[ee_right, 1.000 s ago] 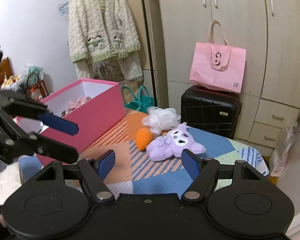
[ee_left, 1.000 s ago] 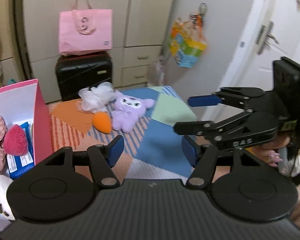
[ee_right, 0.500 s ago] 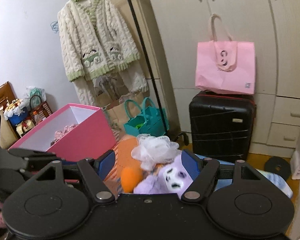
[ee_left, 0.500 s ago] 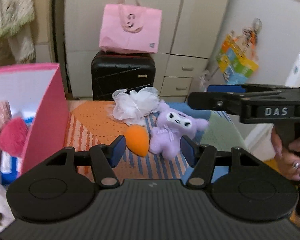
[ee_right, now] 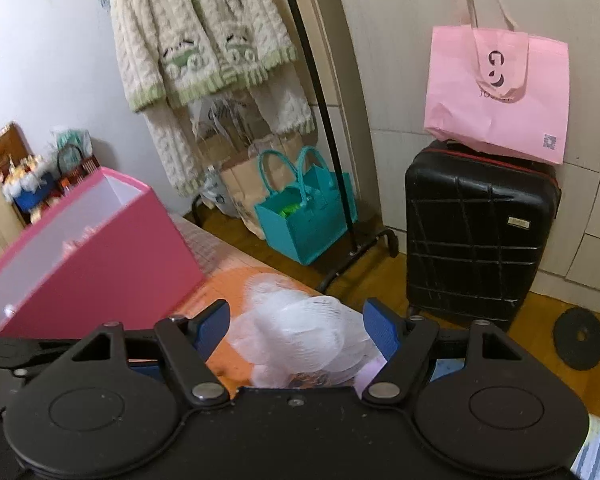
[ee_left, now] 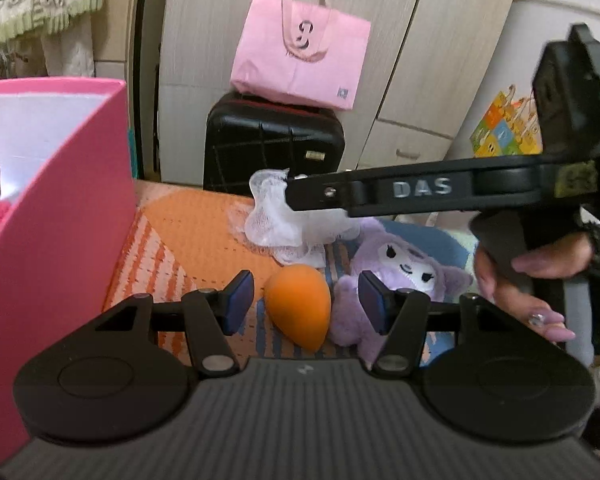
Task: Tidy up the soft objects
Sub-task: 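Grasp the orange makeup sponge with the left gripper while the right grasps the white bath puff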
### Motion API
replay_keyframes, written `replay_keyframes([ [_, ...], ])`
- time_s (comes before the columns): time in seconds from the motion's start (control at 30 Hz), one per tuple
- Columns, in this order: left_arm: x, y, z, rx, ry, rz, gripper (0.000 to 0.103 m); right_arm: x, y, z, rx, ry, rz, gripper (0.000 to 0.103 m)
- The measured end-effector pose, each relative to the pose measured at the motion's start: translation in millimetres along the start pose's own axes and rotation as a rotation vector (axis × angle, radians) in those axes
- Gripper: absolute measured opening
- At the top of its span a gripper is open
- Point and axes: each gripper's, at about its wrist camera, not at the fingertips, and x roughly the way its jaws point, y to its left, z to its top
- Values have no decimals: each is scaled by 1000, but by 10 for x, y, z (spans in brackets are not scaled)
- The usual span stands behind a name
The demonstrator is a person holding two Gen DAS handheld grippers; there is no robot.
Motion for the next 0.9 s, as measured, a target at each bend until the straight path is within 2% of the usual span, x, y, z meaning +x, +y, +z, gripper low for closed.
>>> replay_keyframes([
  [0.2, 147, 37, -20, -31, 68, 21, 55, 215, -61, -39, -25, 40, -12, 78],
  [0.3, 173, 80, -22, -43, 77, 16, 42, 242, -65, -53, -37, 39, -10, 77],
  [0.33, 184, 85, -23, -44, 79, 3, 37, 244, -60, -57, -45, 38, -14, 72],
  [0.53, 171, 16, -41, -6, 62, 4, 36, 221, 25, -87, -111, 34, -28, 50],
  [0.77, 54, 20, -20, 0, 49, -33, 36, 62, 203, -131, -182, 46, -71, 39],
  [0.9, -61, 19, -40, -2, 46, -50, 36, -130, 316, -144, -196, 9, -99, 36],
])
